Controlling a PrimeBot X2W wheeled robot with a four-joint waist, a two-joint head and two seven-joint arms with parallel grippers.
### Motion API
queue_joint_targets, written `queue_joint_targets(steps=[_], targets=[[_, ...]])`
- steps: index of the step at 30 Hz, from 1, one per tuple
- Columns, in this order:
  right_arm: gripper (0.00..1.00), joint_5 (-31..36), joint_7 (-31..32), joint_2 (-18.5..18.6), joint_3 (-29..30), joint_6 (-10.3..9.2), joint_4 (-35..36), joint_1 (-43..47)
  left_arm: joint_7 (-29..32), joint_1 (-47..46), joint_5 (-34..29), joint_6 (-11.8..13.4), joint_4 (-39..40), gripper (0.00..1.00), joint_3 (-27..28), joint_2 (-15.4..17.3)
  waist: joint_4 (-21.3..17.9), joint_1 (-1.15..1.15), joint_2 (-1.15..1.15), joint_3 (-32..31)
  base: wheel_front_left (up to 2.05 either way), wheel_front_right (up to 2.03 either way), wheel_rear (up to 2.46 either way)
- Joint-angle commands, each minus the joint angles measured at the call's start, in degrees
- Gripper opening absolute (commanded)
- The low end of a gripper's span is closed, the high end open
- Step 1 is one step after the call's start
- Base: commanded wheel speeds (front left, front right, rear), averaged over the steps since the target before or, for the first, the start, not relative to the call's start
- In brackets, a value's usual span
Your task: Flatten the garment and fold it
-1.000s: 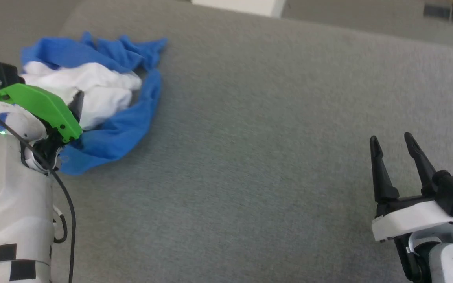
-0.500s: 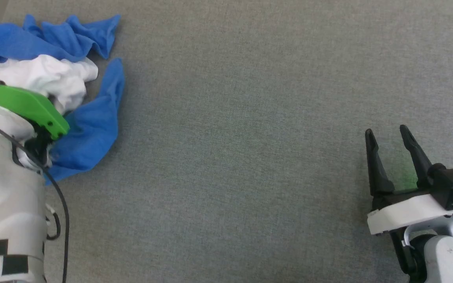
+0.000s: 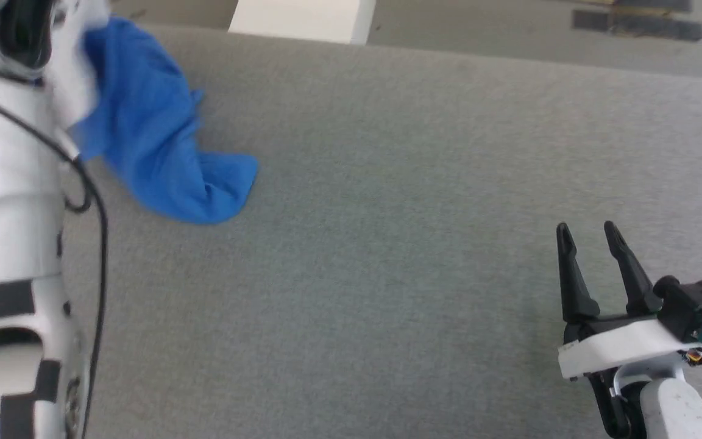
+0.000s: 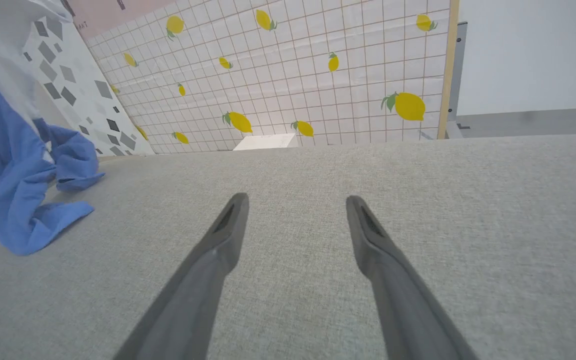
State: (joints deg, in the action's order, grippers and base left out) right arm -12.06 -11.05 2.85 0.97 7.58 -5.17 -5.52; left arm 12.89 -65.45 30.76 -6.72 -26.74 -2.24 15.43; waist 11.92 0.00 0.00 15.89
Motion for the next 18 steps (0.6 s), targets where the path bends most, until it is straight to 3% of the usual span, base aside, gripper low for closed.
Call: queue_joint_targets(steps=[1, 6, 10, 18], targets=[[1.0, -0.6, -0.8, 0.0, 0.2, -0.09, -0.8, 0.5, 0.6, -2.2, 1.4, -0.5, 1.7, 0.0, -1.3, -1.5, -5.6, 0.0, 0.0, -5.8, 0.0, 0.0, 0.0], [1.0, -1.9, -2.1, 0.0, 0.8, -0.09, -3.2, 1.6, 4.0, -6.4, 7.9, -0.7, 7.4, 0.0, -6.4, -4.7, -10.2, 0.0, 0.0, -9.2, 0.0, 0.0, 0.0], [1.0, -2.5, -2.7, 0.0, 1.6, -0.09, -4.2, 2.8, 7.8, -3.9, 14.6, -0.7, 12.2, 0.0, -12.1, -7.5, -13.1, 0.0, 0.0, -10.9, 0.0, 0.0, 0.0], [1.0, -2.1, -3.3, 0.0, 4.2, -0.09, -4.4, 5.5, 18.9, 17.7, 22.9, -0.8, 20.3, 0.0, -28.1, -7.0, -15.0, 0.0, 0.0, -11.8, 0.0, 0.0, 0.0]])
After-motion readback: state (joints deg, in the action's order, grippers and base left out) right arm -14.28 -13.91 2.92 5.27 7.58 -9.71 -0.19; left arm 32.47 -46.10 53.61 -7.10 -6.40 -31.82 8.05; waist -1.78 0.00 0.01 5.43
